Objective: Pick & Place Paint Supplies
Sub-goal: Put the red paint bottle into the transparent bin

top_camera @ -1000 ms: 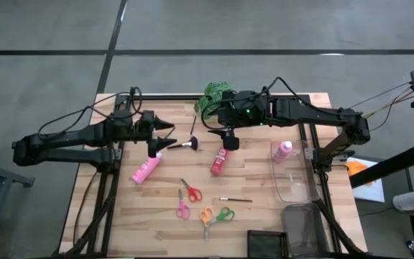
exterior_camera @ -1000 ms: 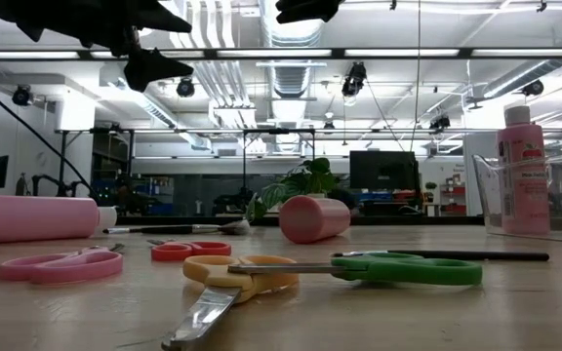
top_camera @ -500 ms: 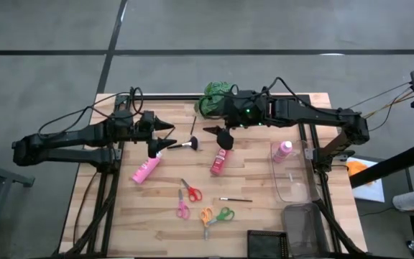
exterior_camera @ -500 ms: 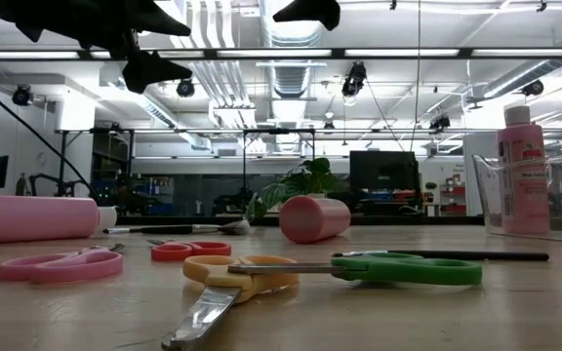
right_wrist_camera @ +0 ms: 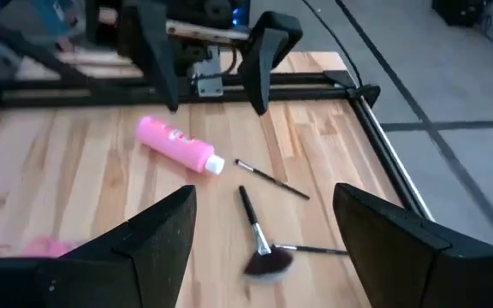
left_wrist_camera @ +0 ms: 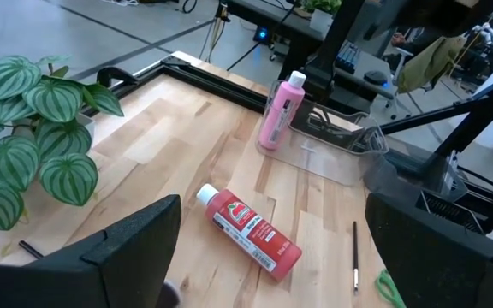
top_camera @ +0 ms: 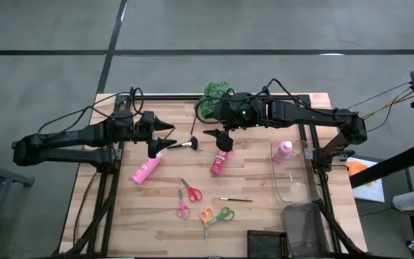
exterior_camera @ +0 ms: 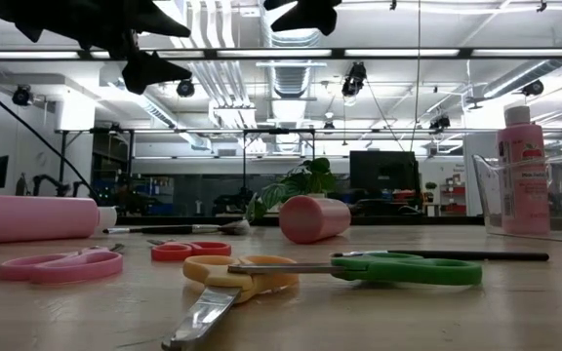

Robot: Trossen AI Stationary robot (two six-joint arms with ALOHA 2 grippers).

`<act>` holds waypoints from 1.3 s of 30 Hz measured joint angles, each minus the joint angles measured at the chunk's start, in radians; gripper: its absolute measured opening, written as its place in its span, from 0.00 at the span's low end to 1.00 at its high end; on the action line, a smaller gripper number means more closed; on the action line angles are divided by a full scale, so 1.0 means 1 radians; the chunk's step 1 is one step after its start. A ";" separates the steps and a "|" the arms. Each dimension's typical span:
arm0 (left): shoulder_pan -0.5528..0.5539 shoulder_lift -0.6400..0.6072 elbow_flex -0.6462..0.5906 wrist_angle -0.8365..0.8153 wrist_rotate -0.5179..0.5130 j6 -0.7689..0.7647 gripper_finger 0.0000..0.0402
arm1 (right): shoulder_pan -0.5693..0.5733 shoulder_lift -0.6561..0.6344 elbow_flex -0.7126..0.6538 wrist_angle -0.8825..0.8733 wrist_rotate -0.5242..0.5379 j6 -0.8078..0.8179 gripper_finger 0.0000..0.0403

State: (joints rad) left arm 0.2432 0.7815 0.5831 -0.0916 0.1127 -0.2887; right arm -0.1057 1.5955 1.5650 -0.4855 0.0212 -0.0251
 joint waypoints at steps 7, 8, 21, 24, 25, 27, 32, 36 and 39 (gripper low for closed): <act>0.000 0.000 0.000 -0.027 0.000 0.000 0.93 | 0.031 0.021 -0.004 -0.162 -0.030 -0.196 0.68; 0.000 0.000 0.000 -0.031 0.000 0.000 0.93 | 0.039 0.027 -0.004 -0.181 -0.031 -0.244 0.68; 0.000 0.000 0.000 -0.057 0.000 0.000 0.93 | 0.061 0.196 -0.008 -0.364 -0.030 -0.879 0.68; 0.000 0.000 0.000 -0.076 0.000 0.000 0.93 | 0.060 0.248 -0.008 -0.388 -0.037 -0.928 0.68; 0.000 0.000 0.000 -0.081 0.000 0.000 0.93 | 0.058 0.265 -0.008 -0.392 -0.047 -0.937 0.68; 0.000 0.000 0.000 -0.093 0.000 0.000 0.93 | 0.056 0.300 -0.009 -0.398 -0.069 -0.956 0.68; 0.000 0.000 0.000 -0.102 0.000 0.000 0.93 | 0.042 0.374 -0.010 -0.398 -0.078 -1.019 0.68; 0.000 0.000 0.000 -0.104 0.000 0.000 0.93 | 0.029 0.425 -0.009 -0.398 -0.078 -1.034 0.68; 0.000 0.000 0.000 -0.104 0.000 0.000 0.93 | 0.021 0.452 -0.010 -0.397 -0.082 -1.034 0.68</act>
State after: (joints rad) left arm 0.2436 0.7815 0.5831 -0.1960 0.1127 -0.2888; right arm -0.0844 2.0475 1.5555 -0.8825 -0.0605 -1.0595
